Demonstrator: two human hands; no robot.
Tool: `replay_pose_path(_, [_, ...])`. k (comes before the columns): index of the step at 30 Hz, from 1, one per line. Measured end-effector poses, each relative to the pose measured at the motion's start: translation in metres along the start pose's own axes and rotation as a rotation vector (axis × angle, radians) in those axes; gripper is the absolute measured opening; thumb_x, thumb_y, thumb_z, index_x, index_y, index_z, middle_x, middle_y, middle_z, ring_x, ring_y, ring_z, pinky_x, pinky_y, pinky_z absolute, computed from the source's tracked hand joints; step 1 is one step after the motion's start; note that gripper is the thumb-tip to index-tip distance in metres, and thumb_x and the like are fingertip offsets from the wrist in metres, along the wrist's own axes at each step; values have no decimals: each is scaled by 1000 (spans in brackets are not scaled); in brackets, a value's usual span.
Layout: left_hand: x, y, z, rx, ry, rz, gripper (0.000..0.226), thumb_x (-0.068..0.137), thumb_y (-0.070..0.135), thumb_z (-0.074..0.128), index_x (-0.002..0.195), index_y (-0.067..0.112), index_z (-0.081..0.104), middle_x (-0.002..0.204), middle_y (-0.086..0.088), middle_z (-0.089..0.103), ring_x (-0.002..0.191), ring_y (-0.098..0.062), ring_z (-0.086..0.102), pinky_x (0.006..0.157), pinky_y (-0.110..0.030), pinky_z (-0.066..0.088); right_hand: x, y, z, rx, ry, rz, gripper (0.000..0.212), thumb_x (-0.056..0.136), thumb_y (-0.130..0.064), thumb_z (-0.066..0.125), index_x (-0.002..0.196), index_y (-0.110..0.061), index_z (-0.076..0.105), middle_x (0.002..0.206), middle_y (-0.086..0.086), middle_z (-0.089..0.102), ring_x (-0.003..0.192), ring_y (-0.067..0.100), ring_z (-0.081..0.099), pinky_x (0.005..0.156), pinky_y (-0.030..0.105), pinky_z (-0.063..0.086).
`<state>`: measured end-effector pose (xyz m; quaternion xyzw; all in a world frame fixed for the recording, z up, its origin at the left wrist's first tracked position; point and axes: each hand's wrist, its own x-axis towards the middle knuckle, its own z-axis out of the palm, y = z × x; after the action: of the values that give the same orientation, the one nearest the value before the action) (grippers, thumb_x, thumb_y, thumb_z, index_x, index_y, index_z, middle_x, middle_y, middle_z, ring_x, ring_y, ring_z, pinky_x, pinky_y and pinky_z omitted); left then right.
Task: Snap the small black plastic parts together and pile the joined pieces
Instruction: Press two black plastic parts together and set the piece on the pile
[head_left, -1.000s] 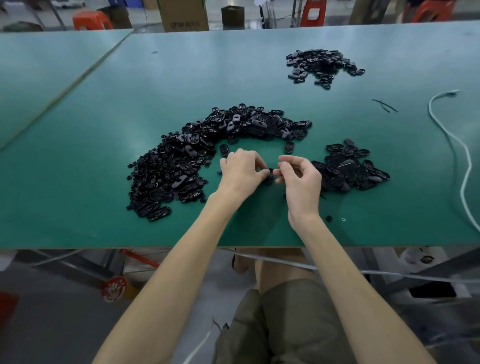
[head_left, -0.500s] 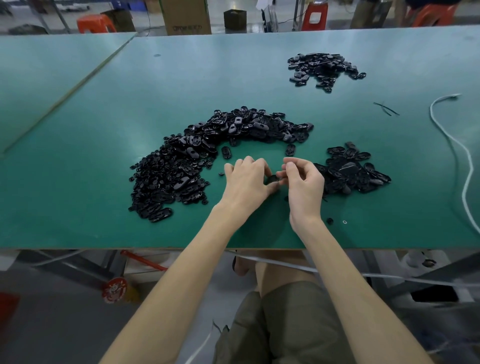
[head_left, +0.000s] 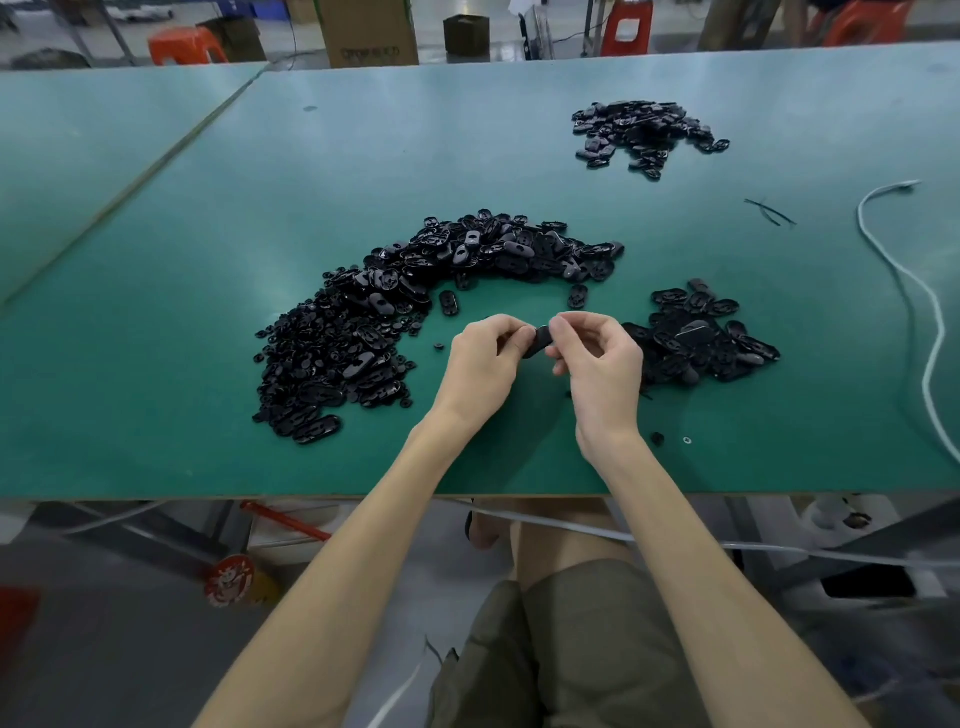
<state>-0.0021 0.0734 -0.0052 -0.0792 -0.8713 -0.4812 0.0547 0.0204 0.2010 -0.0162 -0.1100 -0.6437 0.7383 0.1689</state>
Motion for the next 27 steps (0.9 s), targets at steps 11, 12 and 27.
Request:
replay_pose_path(11, [-5, 3, -18, -31, -25, -14, 12, 102, 19, 64, 106, 11, 72, 92, 5, 73, 80, -5, 68, 77, -17, 51, -1, 0, 0, -49, -117, -15, 8, 93, -10, 77, 96, -13, 70, 79, -5, 75, 70, 12, 69, 60, 23, 52])
replay_pose_path(12, [-3, 3, -22, 28, -25, -25, 11, 102, 20, 64, 107, 14, 71, 93, 6, 71, 81, -4, 66, 79, -19, 51, -1, 0, 0, -49, -107, -16, 7, 94, -10, 76, 96, -13, 70, 78, -6, 74, 69, 12, 69, 60, 23, 52])
replay_pose_path(27, [12, -14, -54, 572, 40, -197, 13, 105, 22, 59, 101, 10, 56, 106, -8, 58, 97, -28, 51, 96, -41, 29, 0, 0, 1, -38, -78, 9, 5, 95, -10, 74, 96, -12, 69, 82, -1, 74, 68, 9, 68, 61, 22, 52])
